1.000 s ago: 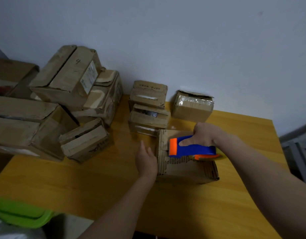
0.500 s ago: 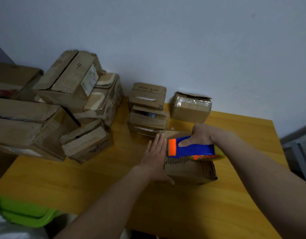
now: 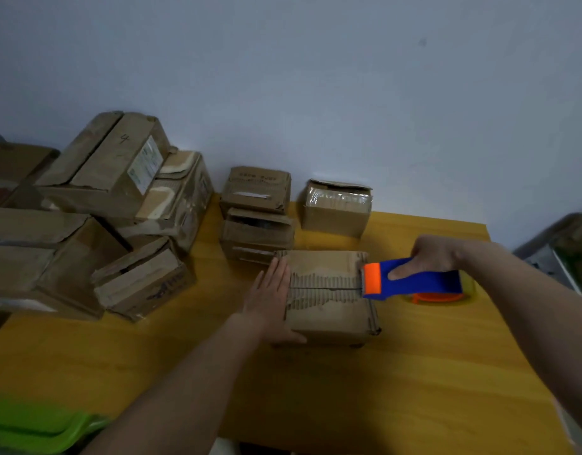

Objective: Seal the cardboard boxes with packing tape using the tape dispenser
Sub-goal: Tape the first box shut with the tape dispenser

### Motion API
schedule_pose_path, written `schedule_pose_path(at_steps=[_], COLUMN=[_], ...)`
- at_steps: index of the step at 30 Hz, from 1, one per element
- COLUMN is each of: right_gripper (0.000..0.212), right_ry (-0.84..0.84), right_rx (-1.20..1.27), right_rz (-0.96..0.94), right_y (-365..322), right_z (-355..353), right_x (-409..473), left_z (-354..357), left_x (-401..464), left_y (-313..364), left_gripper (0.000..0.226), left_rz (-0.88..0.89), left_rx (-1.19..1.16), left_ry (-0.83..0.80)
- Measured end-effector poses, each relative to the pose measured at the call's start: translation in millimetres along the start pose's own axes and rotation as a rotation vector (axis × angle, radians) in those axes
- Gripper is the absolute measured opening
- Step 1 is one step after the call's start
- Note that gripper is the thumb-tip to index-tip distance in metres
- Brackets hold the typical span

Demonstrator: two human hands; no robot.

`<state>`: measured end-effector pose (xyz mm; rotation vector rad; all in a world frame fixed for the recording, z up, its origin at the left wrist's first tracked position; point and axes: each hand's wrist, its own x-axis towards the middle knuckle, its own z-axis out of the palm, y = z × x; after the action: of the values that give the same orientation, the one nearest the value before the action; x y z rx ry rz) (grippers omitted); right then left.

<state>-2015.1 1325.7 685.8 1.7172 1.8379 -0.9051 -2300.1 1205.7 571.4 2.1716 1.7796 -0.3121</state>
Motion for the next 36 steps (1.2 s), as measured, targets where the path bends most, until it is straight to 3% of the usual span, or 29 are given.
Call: schedule_pose_path(at_steps=[9,14,18,27,31,36], right_gripper=[0.057,0.058,0.054,0.049,0.063,0.048], right_ry=[-0.024,-0.037,-0.058,-0.108,-0.077,-0.066], right_rx=[0.133,0.160,0.207,0.296,0.245,0.280], right_rz=[-0.019,-0.052,-0.067,-0.127,-0.114,-0.101], right_y=[14.5,20.1,25.5,58.4,97.9,102.6], right_z=[5.8,7.1,10.7,13.7,4.6,12.1], right_x=[18.0,23.6,26.1,24.2,13.6,21.5], left_z=[-11.3,4.2,15.7,18.8,17.1,14.0], left_x=[15.0,33.7,39.0,38.8,37.3,34.6], left_y=[41.2,93.2,93.6,94.1,95.5,102.3], left_gripper=[0.150,0.137,0.122,0.116,0.116,0.126], left_rz=[-0.149,0.116,0.082,0.087,0.080,0.008], left_rx=[0.193,0.118,0.076,0.071,0.067,0.070], left_ry=[-0.084,-0.031,0.041,0.045,0.044,0.053])
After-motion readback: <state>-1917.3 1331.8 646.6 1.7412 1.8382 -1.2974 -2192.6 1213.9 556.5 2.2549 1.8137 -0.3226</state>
